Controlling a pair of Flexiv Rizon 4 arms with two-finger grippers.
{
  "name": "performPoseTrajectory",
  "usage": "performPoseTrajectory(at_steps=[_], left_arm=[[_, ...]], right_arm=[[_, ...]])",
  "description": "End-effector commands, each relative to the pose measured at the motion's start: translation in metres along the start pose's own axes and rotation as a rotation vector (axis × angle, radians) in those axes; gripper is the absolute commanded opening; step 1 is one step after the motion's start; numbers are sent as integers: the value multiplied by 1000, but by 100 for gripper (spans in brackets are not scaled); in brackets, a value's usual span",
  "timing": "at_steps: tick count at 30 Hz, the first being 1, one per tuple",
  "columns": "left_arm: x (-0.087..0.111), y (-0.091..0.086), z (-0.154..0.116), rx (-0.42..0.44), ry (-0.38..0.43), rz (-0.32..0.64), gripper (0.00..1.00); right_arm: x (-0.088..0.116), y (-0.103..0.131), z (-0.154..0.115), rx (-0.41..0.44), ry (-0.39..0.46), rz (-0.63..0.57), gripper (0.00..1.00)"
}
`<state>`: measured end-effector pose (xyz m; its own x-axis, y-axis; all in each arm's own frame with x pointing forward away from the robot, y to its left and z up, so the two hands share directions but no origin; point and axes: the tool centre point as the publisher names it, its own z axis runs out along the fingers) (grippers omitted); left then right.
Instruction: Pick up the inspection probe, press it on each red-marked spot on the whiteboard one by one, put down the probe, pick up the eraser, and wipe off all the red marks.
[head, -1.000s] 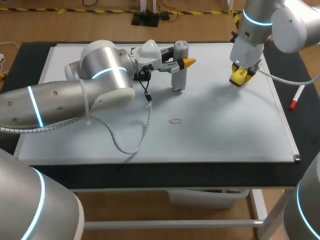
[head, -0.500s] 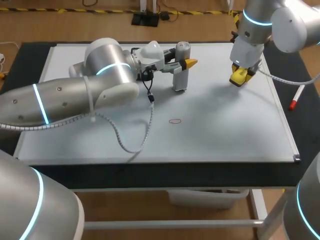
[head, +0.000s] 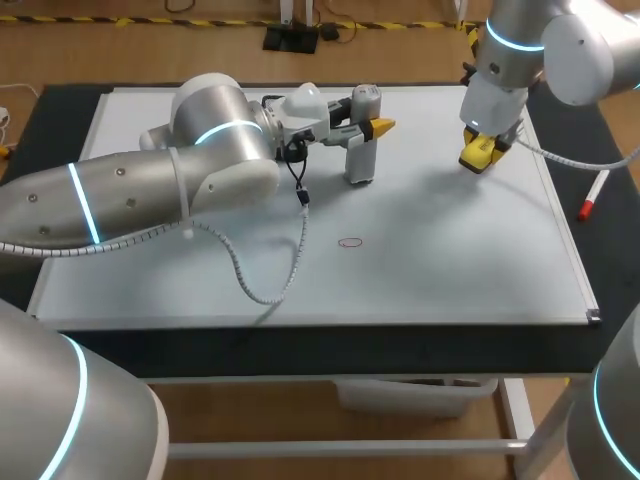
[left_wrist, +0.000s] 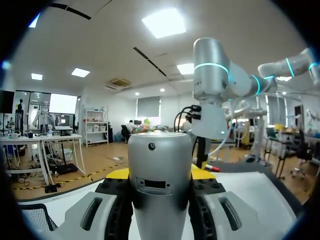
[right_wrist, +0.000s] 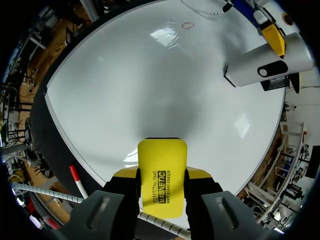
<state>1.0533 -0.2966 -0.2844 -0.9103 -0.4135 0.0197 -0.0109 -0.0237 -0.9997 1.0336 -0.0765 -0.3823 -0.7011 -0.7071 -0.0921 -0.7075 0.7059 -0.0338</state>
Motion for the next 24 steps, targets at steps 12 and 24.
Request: performPoseTrajectory(at_steps=[12,24], left_arm=[[3,3,2,0,-10,-8,0],[5,2,0,4,-7,-11,0]], right_arm=[[0,-1,0,1,3,-2,0],[0,-1,0,1,3,-2,0]])
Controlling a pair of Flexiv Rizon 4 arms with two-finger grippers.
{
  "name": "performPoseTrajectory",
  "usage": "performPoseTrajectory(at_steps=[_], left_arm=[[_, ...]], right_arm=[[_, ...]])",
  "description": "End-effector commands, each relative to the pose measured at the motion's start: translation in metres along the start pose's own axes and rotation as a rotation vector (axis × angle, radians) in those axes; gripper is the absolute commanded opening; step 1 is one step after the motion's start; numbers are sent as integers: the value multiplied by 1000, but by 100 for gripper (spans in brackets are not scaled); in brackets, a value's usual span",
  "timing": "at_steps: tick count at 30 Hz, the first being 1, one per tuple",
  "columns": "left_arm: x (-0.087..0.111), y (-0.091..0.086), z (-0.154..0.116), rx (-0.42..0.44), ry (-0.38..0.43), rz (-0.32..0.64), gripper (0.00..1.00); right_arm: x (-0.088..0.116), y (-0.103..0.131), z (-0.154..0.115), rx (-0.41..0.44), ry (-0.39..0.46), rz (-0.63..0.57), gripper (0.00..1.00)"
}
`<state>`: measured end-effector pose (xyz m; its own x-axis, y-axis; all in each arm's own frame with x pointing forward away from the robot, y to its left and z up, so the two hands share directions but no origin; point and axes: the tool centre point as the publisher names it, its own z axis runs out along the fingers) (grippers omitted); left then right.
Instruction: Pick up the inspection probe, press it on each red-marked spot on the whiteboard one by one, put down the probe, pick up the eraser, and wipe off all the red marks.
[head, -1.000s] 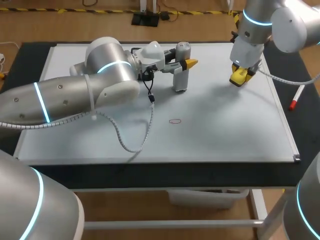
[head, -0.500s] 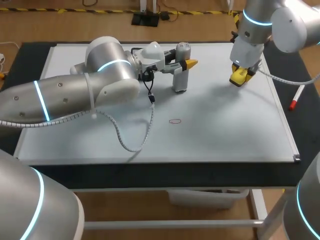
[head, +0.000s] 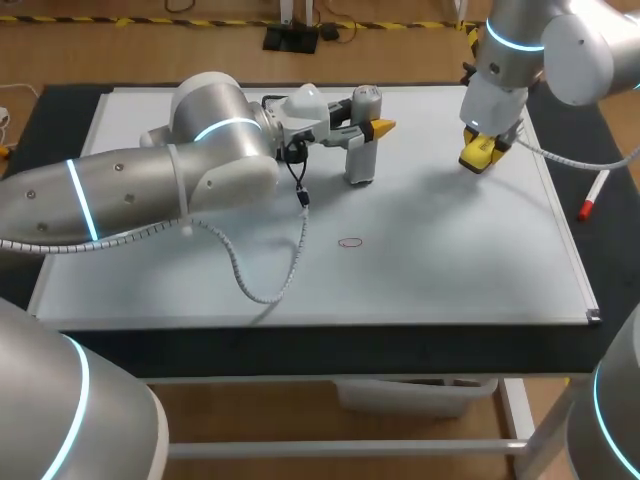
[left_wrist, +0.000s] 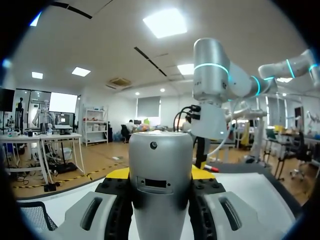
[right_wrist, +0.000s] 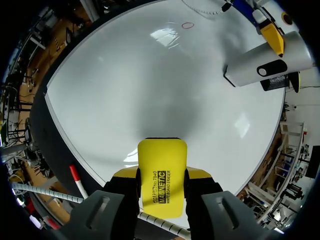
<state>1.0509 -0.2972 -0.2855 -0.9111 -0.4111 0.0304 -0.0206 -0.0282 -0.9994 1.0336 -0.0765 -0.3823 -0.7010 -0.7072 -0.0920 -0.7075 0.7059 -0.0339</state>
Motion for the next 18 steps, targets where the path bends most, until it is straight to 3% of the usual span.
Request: performPoseTrajectory(at_steps=[1,18], left_arm=[[3,1,-1,4,-10,-1,0],[7,-24,-23,45,31,-3,0]], right_arm=[[0,-1,0,1,3,-2,0],[0,-1,0,1,3,-2,0]])
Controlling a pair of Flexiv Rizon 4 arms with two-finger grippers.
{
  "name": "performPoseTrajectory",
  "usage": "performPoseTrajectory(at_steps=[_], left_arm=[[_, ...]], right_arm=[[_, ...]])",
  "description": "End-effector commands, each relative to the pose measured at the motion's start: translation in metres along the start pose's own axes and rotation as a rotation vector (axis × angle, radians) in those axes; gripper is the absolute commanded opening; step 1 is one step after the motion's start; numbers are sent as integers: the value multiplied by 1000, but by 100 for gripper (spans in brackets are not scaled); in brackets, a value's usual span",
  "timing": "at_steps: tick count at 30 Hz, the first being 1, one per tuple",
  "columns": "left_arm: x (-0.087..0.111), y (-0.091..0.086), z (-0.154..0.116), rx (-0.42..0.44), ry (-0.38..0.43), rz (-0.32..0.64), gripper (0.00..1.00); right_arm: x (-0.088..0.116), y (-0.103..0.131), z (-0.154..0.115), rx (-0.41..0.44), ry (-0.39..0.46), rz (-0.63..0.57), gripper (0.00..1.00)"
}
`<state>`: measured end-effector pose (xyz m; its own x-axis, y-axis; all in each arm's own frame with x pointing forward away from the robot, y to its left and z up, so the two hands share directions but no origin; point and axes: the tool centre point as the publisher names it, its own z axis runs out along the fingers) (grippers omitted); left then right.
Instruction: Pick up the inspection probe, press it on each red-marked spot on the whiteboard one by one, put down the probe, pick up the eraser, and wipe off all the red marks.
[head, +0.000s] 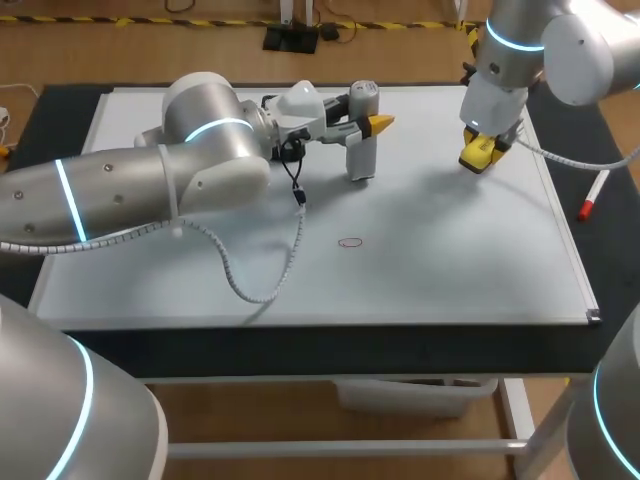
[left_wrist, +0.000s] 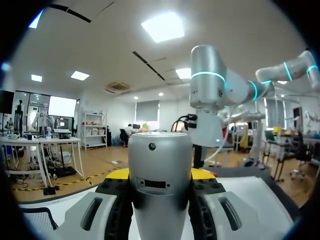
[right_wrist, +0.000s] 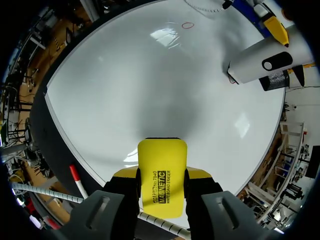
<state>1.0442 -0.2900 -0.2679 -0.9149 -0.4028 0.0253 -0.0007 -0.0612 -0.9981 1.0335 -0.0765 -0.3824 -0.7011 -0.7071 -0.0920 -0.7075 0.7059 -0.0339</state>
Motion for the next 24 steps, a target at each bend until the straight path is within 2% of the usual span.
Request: performPoseTrajectory(at_steps=[1,12,24], left_arm=[[3,-9,-17,8,35,-4,0],[-4,-16,-52,6,90,-13,0],[-27,-23,-97,-3,133,-7,0]], right_arm=[[0,-1,0,1,3,-2,0],[0,-1,0,1,3,-2,0],[0,-1,0,1,3,-2,0]])
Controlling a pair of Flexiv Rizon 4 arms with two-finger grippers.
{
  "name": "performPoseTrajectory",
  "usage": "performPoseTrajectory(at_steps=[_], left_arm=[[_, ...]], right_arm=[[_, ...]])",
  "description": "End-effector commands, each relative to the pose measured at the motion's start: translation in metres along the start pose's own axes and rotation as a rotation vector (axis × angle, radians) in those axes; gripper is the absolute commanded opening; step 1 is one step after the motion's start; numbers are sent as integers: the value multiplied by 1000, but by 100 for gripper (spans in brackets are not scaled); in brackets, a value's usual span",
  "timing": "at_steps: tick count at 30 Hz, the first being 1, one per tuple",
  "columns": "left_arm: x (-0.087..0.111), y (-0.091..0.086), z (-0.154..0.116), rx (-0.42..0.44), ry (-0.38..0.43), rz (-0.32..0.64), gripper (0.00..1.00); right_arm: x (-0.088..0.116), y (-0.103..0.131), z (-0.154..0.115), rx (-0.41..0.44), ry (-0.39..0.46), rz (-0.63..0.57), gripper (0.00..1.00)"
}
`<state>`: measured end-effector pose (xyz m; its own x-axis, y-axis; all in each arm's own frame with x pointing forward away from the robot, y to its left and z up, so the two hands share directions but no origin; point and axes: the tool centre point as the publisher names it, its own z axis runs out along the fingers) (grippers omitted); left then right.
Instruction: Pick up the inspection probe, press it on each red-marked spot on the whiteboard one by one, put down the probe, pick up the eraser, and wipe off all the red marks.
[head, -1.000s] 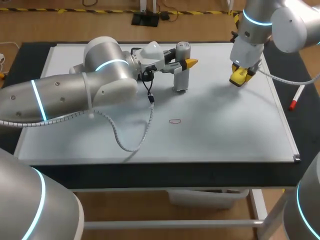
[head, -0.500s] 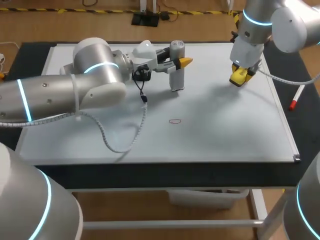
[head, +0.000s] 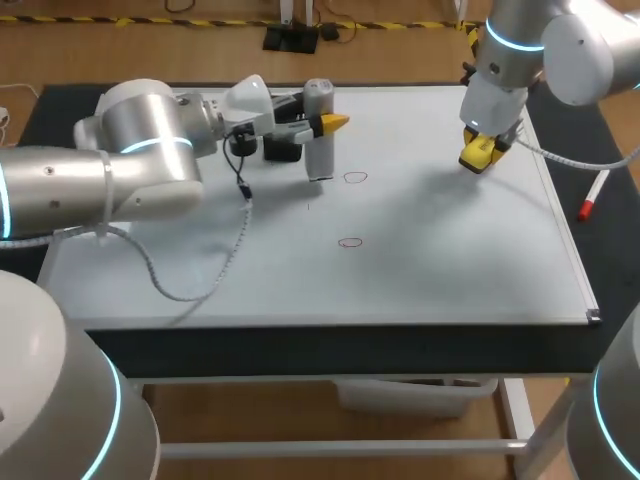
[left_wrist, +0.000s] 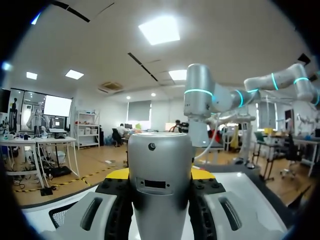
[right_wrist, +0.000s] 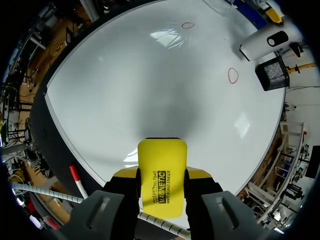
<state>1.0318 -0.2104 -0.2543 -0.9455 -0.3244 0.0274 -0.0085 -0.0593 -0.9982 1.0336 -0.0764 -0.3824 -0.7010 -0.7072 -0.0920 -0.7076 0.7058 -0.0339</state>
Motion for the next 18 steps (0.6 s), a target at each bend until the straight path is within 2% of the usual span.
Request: performPoseTrajectory(at_steps=[1,6,18], left_arm=[[-8,-6,-24,2,52,0,0],[-17,-8,-45,3,96,-4,0],[-40,-16,-89,0,131,22,0]], right_arm=[[0,-1,0,1,3,-2,0],[0,-1,0,1,3,-2,0],[0,-1,0,1,3,-2,0]])
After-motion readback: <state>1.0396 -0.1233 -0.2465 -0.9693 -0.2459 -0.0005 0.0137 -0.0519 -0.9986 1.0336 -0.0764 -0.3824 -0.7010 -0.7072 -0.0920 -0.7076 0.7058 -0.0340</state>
